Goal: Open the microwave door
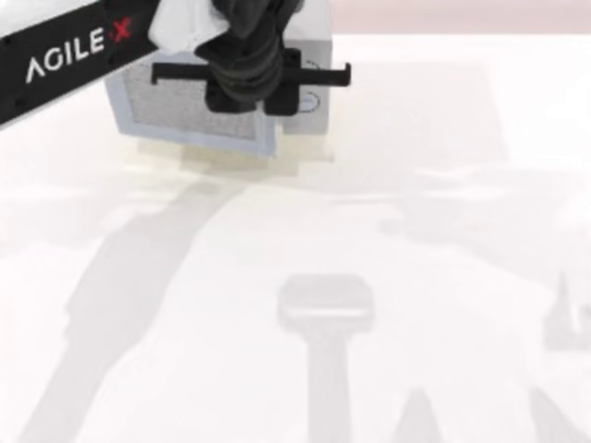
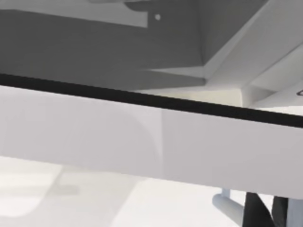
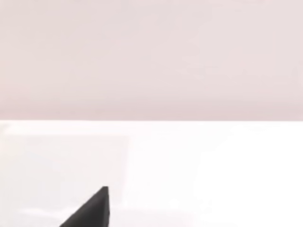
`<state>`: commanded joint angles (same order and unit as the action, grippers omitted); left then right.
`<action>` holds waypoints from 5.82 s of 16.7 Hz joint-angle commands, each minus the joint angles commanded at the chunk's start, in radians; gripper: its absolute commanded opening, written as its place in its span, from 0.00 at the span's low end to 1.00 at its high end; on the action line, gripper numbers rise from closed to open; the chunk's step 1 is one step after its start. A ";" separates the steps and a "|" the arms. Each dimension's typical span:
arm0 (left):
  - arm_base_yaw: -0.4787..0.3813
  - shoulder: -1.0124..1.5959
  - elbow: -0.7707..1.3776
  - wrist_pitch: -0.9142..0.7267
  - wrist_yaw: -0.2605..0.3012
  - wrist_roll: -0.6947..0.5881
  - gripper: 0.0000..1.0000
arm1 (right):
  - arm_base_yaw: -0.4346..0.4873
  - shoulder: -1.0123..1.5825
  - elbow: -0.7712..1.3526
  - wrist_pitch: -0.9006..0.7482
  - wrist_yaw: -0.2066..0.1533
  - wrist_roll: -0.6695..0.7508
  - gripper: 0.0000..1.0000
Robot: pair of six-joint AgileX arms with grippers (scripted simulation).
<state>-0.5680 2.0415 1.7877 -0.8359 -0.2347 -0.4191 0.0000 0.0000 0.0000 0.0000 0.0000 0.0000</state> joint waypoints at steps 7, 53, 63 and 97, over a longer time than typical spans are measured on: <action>0.000 0.000 0.000 0.000 0.000 0.000 0.00 | 0.000 0.000 0.000 0.000 0.000 0.000 1.00; 0.009 -0.092 -0.141 0.067 0.062 0.107 0.00 | 0.000 0.000 0.000 0.000 0.000 0.000 1.00; 0.039 -0.182 -0.258 0.115 0.121 0.226 0.00 | 0.000 0.000 0.000 0.000 0.000 0.000 1.00; 0.074 -0.265 -0.362 0.147 0.195 0.355 0.00 | 0.000 0.000 0.000 0.000 0.000 0.000 1.00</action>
<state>-0.4941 1.7770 1.4252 -0.6890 -0.0395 -0.0637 0.0000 0.0000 0.0000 0.0000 0.0000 0.0000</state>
